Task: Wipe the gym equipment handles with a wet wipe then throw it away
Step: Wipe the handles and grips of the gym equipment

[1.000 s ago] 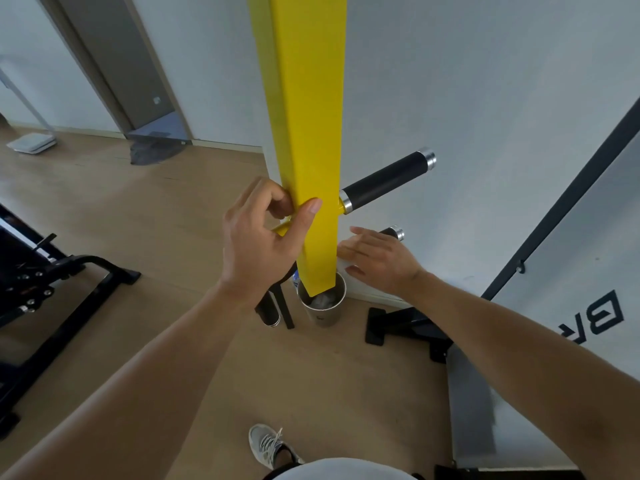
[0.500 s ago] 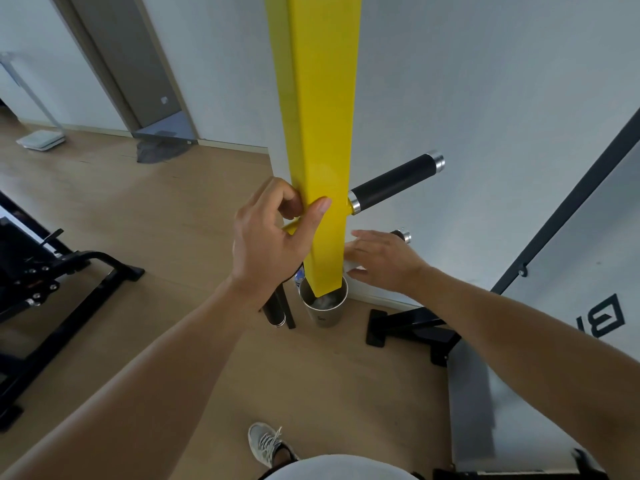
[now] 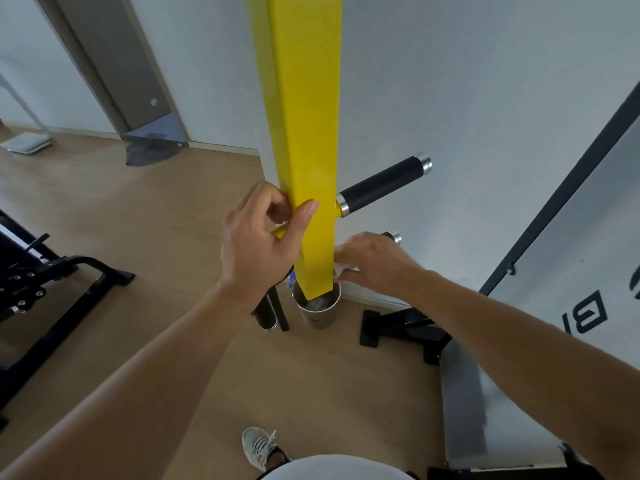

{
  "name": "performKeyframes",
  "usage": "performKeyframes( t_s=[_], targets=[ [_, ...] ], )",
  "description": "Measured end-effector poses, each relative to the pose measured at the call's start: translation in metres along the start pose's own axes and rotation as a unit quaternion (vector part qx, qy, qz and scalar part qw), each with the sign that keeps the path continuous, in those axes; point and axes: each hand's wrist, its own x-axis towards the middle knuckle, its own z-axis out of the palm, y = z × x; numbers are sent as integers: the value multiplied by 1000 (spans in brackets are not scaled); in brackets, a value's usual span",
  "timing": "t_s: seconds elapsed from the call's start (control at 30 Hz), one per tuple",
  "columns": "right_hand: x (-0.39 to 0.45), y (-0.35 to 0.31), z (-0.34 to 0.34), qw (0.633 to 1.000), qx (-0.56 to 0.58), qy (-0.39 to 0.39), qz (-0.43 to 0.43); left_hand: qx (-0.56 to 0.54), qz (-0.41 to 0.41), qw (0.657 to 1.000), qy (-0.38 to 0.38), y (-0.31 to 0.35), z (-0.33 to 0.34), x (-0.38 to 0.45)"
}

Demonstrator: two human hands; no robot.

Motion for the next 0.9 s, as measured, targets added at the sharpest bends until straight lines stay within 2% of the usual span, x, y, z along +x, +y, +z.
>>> performKeyframes(
  t_s=[0.07, 0.17, 0.23, 0.33, 0.47, 0.6, 0.77, 0.9],
  targets=[
    [-4, 4, -6, 1000, 24, -2, 18, 0, 3, 1000, -3, 0, -2, -1],
    [-18, 29, -26, 997, -4, 1, 73, 0, 1, 1000, -3, 1, -1, 0],
    [-23, 39, -36, 992, -16, -22, 125, 5, -3, 1000, -2, 3, 2, 1],
    [-20, 31, -36, 983, 36, -78, 161, 9, -2, 1000, -2, 4, 3, 1],
    [-11, 27, -40, 977, 94, -140, 134, 8, 0, 1000, -4, 5, 1, 1],
    [-12, 46, -41, 983, 58, -125, 120, 7, -2, 1000, -4, 5, 2, 1],
    [2, 6, -21, 987, 89, -122, 53, 16, -4, 1000, -4, 6, 2, 0],
    [-2, 11, -36, 988, 85, -97, 90, 15, -11, 1000, -10, 7, -3, -1]
  ],
)
